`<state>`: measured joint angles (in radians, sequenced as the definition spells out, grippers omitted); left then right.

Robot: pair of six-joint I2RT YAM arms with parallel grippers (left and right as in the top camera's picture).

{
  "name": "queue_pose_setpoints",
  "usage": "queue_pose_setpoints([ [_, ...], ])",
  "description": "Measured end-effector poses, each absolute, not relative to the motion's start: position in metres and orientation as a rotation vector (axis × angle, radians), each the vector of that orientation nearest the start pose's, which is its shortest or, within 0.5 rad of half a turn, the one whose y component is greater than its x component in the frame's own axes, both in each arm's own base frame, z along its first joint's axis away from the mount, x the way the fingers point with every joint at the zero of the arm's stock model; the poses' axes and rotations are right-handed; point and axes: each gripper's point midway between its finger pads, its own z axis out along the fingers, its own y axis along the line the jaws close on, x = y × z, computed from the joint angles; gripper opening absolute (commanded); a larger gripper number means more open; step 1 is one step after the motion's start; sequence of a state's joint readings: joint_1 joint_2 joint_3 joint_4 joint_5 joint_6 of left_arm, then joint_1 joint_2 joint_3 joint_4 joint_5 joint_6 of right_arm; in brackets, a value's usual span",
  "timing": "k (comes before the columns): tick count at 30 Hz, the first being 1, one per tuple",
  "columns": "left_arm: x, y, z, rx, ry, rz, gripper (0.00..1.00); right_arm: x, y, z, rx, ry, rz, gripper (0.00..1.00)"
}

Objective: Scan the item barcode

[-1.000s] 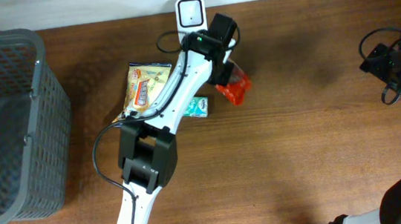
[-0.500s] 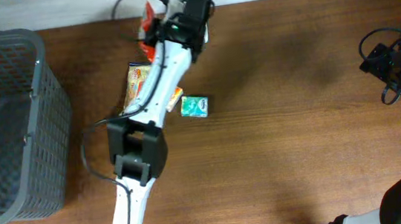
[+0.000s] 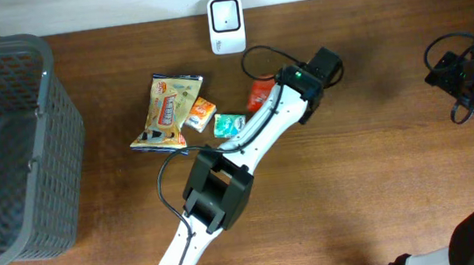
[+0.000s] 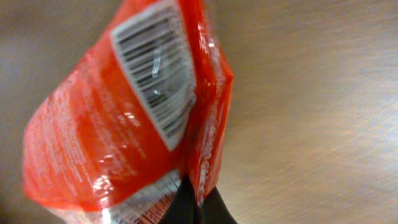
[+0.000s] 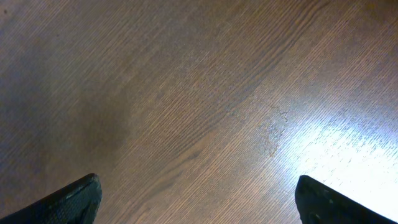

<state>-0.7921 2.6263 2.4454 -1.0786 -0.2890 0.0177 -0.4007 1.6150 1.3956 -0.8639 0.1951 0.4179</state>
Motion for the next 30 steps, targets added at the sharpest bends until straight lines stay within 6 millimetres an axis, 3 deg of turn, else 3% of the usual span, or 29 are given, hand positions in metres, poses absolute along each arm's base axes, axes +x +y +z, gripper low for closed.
queue_pose_setpoints([
  [1, 0.423, -0.394, 0.032, 1.059, 2.574, 0.05, 0.32, 0.353, -0.186, 0.168, 1.11, 2.398, -0.253, 0.98],
  [4, 0.386, -0.431, 0.056, 1.15, 2.596, -0.225, 0.36, 0.353, -0.186, 0.168, 1.11, 2.398, -0.252, 0.98],
  [5, 0.38, -0.437, 0.069, 1.161, 2.589, -0.268, 0.29, 0.353, -0.186, 0.168, 1.111, 2.397, -0.253, 0.98],
  [6, 0.381, -0.443, 0.09, 1.153, 2.552, -0.317, 0.11, 0.353, -0.186, 0.168, 1.11, 2.398, -0.252, 0.98],
  [7, 0.388, -0.446, 0.112, 1.124, 2.51, -0.353, 0.01, 0.353, -0.186, 0.168, 1.111, 2.398, -0.253, 0.98],
  [8, 0.406, -0.443, 0.139, 1.061, 2.443, -0.379, 0.0, 0.353, -0.186, 0.168, 1.11, 2.398, -0.252, 0.98],
  [10, 0.435, -0.42, 0.15, 0.954, 2.441, -0.34, 0.0, 0.353, -0.186, 0.168, 1.111, 2.398, -0.252, 0.98],
  [11, 0.458, -0.39, 0.144, 0.845, 2.496, -0.292, 0.0, 0.353, -0.186, 0.168, 1.11, 2.398, -0.252, 0.98],
  [13, 0.477, -0.369, 0.128, 0.722, 2.559, -0.276, 0.0, 0.353, -0.186, 0.168, 1.11, 2.398, -0.252, 0.98],
  [17, 0.461, -0.379, 0.04, 0.758, 2.719, -0.248, 0.0, 0.353, -0.185, 0.168, 1.111, 2.398, -0.249, 0.98],
  [18, 0.46, -0.379, 0.034, 0.762, 2.725, -0.232, 0.0, 0.353, -0.185, 0.168, 1.11, 2.399, -0.249, 0.98],
  [22, 0.473, -0.34, 0.037, 0.699, 2.696, 0.12, 0.0, 0.353, -0.185, 0.168, 1.11, 2.399, -0.249, 0.98],
  [24, 0.487, -0.321, 0.055, 0.64, 2.636, 0.255, 0.0, 0.353, -0.185, 0.168, 1.109, 2.399, -0.25, 0.98],
  [27, 0.474, -0.325, 0.077, 0.606, 2.68, 0.144, 0.0, 0.353, -0.185, 0.168, 1.109, 2.399, -0.249, 0.98],
  [30, 0.463, -0.335, 0.07, 0.557, 2.746, 0.028, 0.0, 0.353, -0.185, 0.168, 1.11, 2.399, -0.249, 0.98],
])
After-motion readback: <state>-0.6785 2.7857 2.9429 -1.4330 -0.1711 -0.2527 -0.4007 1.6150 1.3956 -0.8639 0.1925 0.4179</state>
